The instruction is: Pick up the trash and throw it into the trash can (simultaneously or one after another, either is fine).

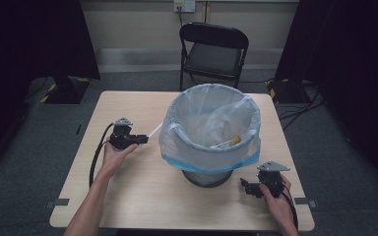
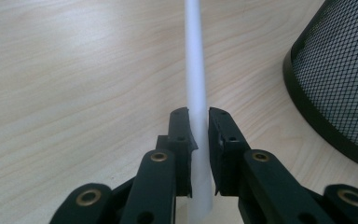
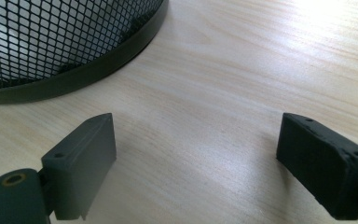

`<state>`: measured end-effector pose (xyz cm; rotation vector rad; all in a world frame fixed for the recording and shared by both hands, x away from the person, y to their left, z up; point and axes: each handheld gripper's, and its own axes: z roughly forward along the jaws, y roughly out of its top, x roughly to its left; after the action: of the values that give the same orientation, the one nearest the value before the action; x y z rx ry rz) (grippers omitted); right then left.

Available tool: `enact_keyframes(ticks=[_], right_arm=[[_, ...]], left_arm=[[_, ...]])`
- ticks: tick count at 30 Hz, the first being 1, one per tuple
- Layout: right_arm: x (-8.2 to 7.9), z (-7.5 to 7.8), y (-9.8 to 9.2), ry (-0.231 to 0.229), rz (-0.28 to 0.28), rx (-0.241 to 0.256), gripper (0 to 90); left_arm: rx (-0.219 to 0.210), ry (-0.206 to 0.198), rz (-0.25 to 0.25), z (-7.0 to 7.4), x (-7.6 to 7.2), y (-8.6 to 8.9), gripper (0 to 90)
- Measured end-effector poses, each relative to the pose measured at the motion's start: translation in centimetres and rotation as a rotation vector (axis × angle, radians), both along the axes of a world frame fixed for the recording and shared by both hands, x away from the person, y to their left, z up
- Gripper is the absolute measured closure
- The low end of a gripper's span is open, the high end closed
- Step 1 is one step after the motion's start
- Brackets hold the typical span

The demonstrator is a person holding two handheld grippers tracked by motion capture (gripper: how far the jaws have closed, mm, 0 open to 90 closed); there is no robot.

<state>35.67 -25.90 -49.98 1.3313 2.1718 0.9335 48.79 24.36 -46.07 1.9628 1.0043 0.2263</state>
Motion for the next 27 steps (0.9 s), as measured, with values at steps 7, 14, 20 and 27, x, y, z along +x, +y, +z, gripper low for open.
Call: enact_keyframes(ticks=[7, 14, 20, 27], right_arm=[[0.0, 0.0, 0.0, 0.0, -0.001, 0.0, 10.9], [0.0, 0.0, 0.0, 0.0, 0.0, 0.0, 10.9], [0.0, 0.0, 0.0, 0.0, 0.0, 0.0, 10.9], [0.0, 0.0, 0.0, 0.0, 0.0, 0.0, 10.9]], left_arm=[[-0.043, -0.017, 0.002, 0.8, -0.2, 0.6, 80.1], [-0.049, -0.032, -0.015, 1.9, -0.1, 0.7, 80.1], [-0.075, -0.075, -0.015, 3.8, 0.0, 0.9, 80.1], [-0.075, -0.143, -0.04, 6.5, -0.8, 0.1, 80.1]])
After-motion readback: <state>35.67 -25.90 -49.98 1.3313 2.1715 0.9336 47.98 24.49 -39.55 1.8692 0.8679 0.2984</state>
